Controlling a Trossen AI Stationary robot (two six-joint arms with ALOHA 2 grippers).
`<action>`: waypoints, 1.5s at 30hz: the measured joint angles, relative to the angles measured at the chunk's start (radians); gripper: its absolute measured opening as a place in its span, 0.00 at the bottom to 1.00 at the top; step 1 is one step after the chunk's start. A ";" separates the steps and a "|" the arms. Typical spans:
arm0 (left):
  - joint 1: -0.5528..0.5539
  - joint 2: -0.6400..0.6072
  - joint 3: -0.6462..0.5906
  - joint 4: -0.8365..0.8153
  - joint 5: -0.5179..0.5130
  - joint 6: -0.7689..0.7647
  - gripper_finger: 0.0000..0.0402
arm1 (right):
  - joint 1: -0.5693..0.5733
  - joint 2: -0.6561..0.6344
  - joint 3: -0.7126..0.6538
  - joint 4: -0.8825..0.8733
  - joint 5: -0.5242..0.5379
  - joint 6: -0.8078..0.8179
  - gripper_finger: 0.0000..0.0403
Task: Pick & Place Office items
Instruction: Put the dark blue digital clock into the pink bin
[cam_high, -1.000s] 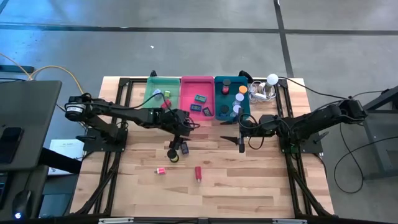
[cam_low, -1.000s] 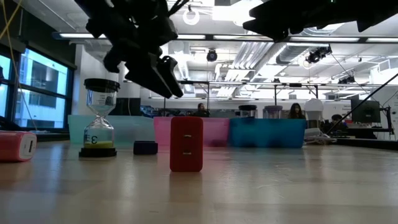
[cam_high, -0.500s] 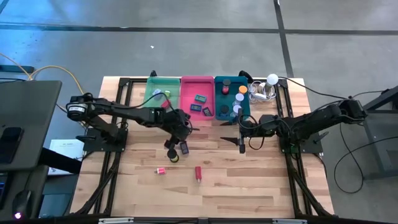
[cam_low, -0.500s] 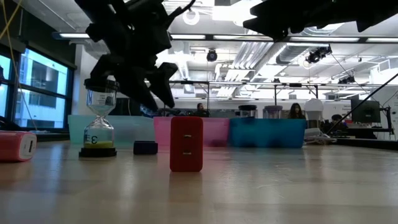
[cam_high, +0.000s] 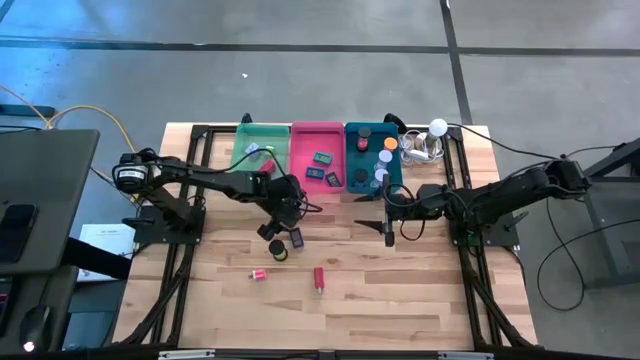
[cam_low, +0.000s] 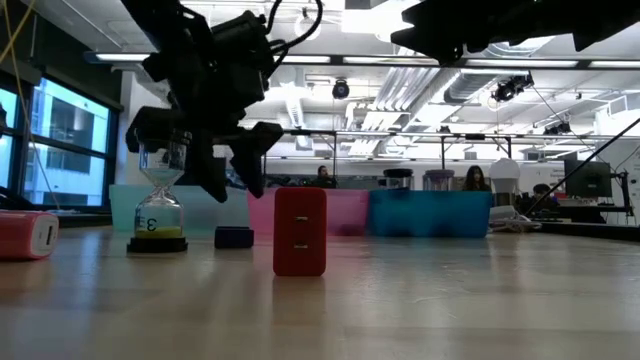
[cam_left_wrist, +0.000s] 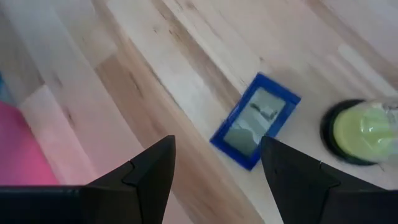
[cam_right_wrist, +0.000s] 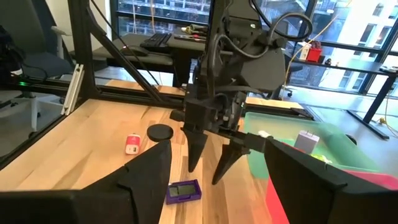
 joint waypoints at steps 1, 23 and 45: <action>0.000 0.002 0.000 0.009 0.005 0.002 0.57 | 0.000 0.000 0.000 0.000 0.000 0.000 0.62; -0.024 0.006 0.001 0.048 0.016 -0.126 0.57 | 0.000 0.000 0.000 -0.003 0.000 0.000 0.62; -0.057 0.006 0.000 0.047 0.053 -0.093 0.69 | 0.000 0.000 0.000 -0.007 0.000 0.000 0.62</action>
